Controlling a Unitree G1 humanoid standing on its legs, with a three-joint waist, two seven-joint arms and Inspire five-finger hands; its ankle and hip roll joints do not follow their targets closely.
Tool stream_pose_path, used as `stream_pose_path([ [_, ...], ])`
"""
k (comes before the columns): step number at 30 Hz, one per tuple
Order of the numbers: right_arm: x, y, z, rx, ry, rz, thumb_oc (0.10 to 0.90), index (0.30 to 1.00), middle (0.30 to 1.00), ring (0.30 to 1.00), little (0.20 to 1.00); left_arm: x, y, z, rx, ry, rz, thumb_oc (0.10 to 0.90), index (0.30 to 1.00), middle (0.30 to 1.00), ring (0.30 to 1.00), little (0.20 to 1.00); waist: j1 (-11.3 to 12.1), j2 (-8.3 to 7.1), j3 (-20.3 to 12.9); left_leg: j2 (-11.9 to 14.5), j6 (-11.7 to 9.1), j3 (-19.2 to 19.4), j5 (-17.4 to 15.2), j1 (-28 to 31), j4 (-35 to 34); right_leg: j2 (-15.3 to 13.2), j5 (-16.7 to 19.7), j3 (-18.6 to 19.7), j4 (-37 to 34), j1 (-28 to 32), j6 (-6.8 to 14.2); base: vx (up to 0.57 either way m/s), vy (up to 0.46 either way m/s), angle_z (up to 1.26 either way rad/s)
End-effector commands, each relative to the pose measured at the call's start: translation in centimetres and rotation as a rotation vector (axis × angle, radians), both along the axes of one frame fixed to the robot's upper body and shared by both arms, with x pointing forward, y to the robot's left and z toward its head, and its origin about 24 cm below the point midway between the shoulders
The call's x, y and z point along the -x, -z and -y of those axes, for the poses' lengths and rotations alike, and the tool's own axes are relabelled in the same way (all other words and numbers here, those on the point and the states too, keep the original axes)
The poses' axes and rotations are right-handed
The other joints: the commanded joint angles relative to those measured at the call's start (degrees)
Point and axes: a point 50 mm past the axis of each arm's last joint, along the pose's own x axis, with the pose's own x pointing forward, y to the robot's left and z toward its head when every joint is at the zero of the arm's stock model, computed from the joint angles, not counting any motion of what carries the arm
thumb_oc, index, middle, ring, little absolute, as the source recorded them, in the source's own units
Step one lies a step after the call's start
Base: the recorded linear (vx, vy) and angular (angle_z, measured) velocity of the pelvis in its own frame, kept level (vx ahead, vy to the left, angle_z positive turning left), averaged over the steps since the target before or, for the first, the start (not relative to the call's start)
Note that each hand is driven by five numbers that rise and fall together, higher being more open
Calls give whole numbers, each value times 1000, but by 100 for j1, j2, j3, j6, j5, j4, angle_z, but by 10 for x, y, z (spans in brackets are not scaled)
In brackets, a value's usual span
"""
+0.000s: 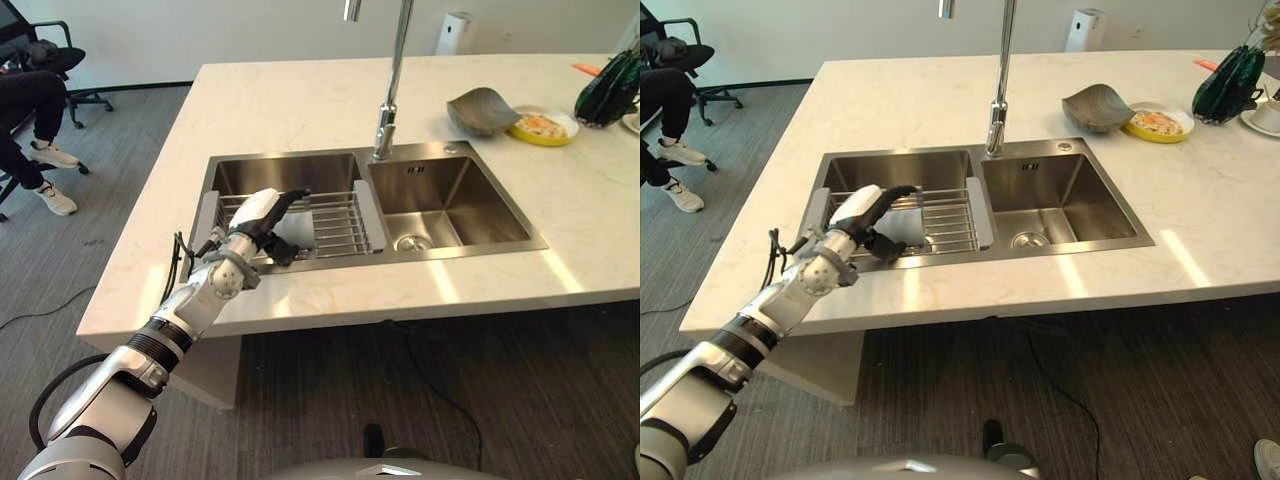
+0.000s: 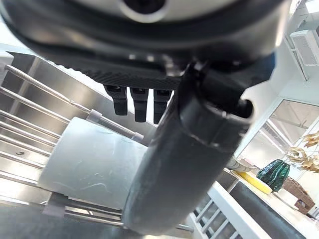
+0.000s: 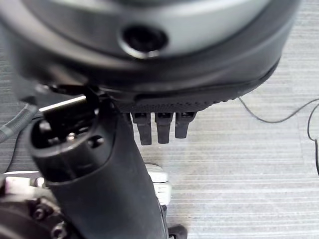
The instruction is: Place the dishes in the dishwasher.
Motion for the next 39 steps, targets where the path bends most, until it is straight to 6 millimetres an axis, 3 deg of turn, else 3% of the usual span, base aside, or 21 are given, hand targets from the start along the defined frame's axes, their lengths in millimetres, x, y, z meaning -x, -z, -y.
stream_pose_path([
  [1, -28, -4, 8, -3, 55, 97, 800, 900, 900, 900, 900, -36, -87, 8, -14, -21, 301, 800, 900, 900, 900, 900, -63, 231, 41, 59, -192, -492, -253, -147, 41, -151, -625, -197, 103, 231, 666, 0, 0, 0],
  [6, -39, -6, 8, -5, 39, 130, 800, 900, 900, 900, 900, -43, -84, -2, -80, -78, 275, 800, 900, 900, 900, 900, -82, 215, 66, 43, -169, -459, -271, -169, 41, -152, -602, -154, 103, 171, 679, 0, 0, 0],
  [19, -31, -6, 15, 11, 54, 91, 800, 900, 900, 900, 900, -53, -71, -12, -150, -143, 176, 800, 900, 900, 900, 900, -125, 202, 71, -17, -112, -387, -342, -139, 41, -191, -574, -71, 103, 144, 708, 10, 8, -1],
  [28, -31, -5, 17, 14, 57, 77, 800, 900, 900, 900, 900, -62, -72, -7, -188, -151, 139, 800, 900, 900, 900, 900, -174, 249, 100, -43, -98, -389, -366, -111, 41, -215, -575, -71, 103, 157, 717, 0, 0, 0],
  [39, -33, -6, 23, 33, 71, 84, 800, 900, 900, 900, 900, -69, -87, 11, -259, -120, 213, 800, 900, 900, 900, 900, -260, 283, 160, -69, -91, -367, -365, -129, 41, -238, -541, -79, 103, 113, 736, 0, 0, 0],
])
